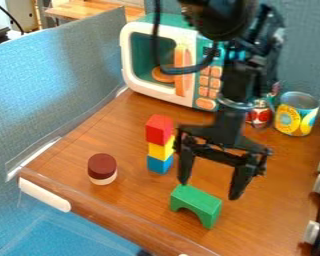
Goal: Move the green arch to the middle of the table
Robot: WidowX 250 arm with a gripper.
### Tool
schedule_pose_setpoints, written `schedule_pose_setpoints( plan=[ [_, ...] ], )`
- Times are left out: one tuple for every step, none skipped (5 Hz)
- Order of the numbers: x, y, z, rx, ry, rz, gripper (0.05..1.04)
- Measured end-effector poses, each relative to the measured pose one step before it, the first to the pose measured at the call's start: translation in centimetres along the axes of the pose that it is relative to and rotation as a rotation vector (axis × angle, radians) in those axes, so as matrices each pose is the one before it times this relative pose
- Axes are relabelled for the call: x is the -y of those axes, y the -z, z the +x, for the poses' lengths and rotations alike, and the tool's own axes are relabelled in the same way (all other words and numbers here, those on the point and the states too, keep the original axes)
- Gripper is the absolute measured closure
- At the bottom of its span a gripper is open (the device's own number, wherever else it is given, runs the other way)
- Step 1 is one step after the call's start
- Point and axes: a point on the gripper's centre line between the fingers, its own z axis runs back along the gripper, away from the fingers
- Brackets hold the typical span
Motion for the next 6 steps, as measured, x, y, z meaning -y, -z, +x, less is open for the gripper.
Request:
schedule_pose_setpoints(
  plan=[
    [-0.139, 0.698, -0.351, -0.0304, -0.1952, -0.0423, 0.083],
    [-1.347, 0.957, 0.597, 0.0077, -0.2519, -0.0118, 0.083],
    [0.705, 0.674, 0.695, -0.0154, -0.0996, 0.0171, 0.083],
    [0.363, 0.436, 0.198, -0.0324, -0.1136, -0.0127, 0.083],
    [0.306, 0.21, 0.352, -0.0118, -0.1377, -0.0292, 0.083],
    [-0.04, 0.698, 0.079, -0.0202, -0.0936, 0.0395, 0.083]
  ],
)
